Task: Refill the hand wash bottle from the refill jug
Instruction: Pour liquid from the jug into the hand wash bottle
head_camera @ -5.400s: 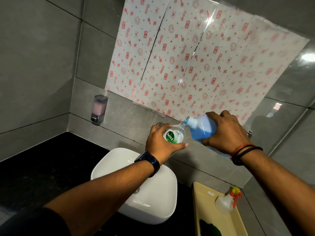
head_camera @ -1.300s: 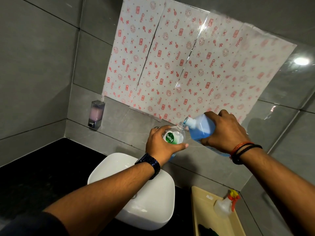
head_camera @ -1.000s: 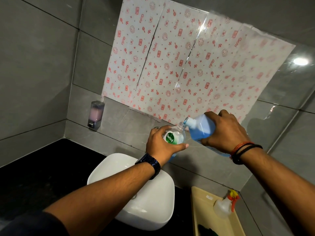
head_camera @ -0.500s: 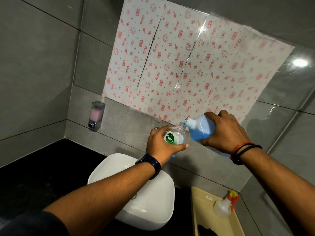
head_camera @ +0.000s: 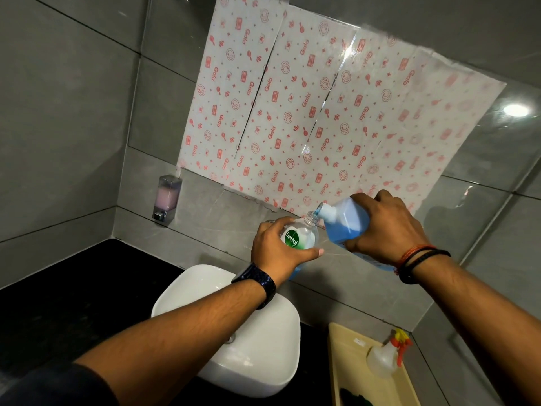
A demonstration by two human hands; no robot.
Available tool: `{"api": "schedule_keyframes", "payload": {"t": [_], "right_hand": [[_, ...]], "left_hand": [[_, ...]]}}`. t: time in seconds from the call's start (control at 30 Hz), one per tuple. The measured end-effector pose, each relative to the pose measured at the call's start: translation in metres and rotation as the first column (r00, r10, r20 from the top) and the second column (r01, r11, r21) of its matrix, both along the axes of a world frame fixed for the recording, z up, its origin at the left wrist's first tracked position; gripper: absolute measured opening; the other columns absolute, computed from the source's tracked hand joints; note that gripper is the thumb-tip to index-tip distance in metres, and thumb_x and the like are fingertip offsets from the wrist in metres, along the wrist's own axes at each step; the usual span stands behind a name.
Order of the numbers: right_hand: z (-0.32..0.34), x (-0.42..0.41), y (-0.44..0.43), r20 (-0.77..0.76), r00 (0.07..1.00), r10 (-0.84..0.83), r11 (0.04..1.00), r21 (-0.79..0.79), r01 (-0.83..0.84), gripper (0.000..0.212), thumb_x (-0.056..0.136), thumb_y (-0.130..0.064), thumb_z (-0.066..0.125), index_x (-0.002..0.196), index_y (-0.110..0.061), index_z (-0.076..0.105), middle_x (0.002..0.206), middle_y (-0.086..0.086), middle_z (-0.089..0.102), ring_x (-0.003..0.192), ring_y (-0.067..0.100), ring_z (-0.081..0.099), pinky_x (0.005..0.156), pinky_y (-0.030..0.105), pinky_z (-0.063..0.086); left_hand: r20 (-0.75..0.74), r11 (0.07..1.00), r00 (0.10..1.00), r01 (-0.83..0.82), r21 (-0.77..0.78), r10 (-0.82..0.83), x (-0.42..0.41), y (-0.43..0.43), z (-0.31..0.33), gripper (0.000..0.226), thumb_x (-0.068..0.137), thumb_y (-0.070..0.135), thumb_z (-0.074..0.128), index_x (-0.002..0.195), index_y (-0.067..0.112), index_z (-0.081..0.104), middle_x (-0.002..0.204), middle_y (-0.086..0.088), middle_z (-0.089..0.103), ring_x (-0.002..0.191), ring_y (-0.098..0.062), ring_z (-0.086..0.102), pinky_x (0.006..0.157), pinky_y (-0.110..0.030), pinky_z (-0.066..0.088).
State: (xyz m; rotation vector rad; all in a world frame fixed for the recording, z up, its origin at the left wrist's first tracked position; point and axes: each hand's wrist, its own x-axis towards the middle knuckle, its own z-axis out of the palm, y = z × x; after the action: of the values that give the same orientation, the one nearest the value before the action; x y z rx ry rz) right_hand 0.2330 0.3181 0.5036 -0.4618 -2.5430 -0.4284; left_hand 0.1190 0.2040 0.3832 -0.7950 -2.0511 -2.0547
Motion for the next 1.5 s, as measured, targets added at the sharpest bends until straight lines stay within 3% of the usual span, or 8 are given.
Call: {"api": "schedule_keyframes", "payload": {"t": [1.5], "right_hand": [[-0.0005, 0.0018, 0.0087, -0.001, 1.000, -0.005, 1.000, 0.006, 0.005, 0.080, 0.053, -0.045, 0.081, 0.122, -0.029, 0.043, 0.092, 0.000, 0.040, 0.085, 0.019, 0.038, 0.061, 0.031, 0.040]], "left_hand": [[0.022, 0.999, 1.000, 0.020, 0.030, -0.021, 0.0029, 0.0063, 0.0000, 0.074, 0.043, 0.046, 0.089, 0.109, 0.028, 0.059, 0.109, 0.003, 0.051, 0.096, -0.012, 0.055, 0.077, -0.020, 0.047]]}}
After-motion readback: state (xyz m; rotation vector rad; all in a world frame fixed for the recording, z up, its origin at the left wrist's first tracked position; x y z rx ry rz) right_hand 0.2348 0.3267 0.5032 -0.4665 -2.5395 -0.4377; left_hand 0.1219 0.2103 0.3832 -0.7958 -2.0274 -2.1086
